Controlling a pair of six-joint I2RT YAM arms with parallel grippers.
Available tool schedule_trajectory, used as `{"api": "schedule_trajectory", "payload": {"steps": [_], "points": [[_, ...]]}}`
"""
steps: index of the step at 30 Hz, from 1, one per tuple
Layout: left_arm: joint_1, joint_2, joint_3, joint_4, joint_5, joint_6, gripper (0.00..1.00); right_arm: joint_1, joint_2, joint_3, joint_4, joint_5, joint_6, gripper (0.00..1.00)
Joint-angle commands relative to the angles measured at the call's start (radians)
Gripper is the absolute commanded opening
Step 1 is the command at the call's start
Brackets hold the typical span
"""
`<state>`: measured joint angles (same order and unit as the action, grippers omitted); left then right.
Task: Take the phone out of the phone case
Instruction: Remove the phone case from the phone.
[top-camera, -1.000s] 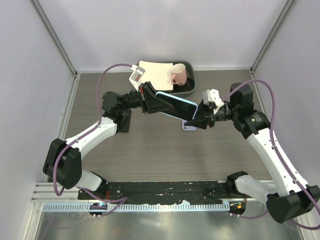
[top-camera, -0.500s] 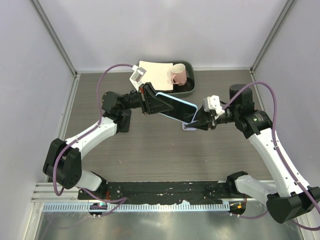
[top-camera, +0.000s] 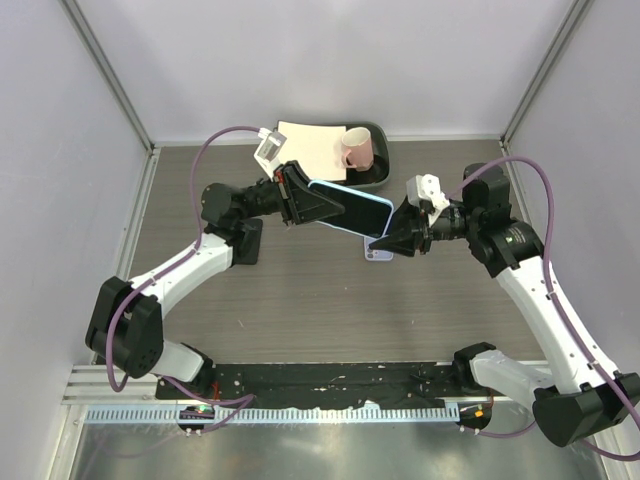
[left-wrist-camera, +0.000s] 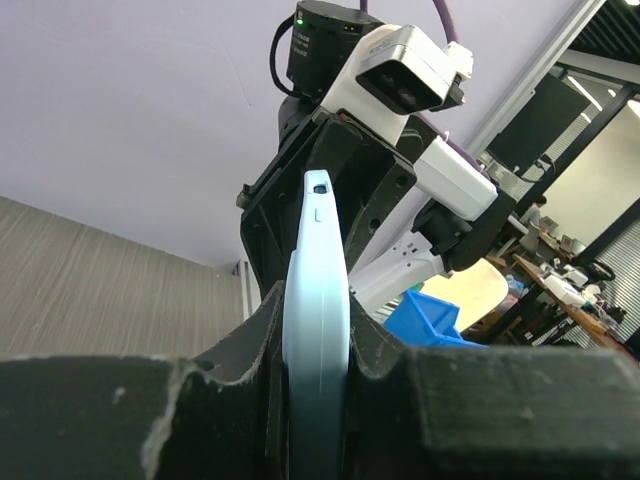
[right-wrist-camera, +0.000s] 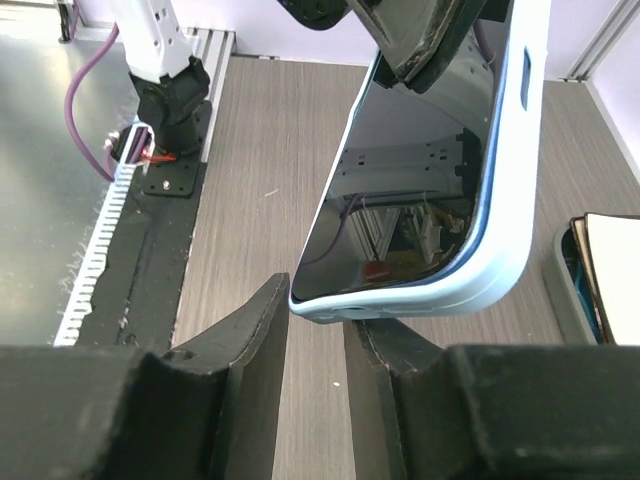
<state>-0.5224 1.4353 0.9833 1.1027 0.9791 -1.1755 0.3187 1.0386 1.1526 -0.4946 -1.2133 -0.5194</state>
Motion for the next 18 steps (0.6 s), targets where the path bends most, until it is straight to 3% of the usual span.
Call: {"api": "schedule_trajectory", "payload": {"steps": [1,4,8,12,16,18], "points": [[-0.005,-0.024,0.023,0.031,-0.028,0.014,0.0,0.003,-0.026,-0.002,0.162,-0.06,0.119,0.34],[-0.007,-0.029,0.026,0.031,-0.028,0.014,0.0,0.002,-0.028,-0.017,0.188,-0.066,0.124,0.31],[-0.005,-0.029,0.028,0.032,-0.025,0.01,0.0,-0.001,-0.028,-0.03,0.203,-0.074,0.116,0.19],[-0.007,-0.026,0.035,0.032,-0.02,0.002,0.0,-0.003,-0.029,-0.025,0.17,-0.1,0.055,0.14],[-0.008,-0.018,0.044,0.029,0.003,-0.015,0.0,-0.003,-0.012,0.054,-0.136,-0.112,-0.285,0.08],[-0.019,-0.013,0.045,0.031,0.016,-0.024,0.0,-0.003,-0.003,0.104,-0.203,-0.118,-0.355,0.07]]}}
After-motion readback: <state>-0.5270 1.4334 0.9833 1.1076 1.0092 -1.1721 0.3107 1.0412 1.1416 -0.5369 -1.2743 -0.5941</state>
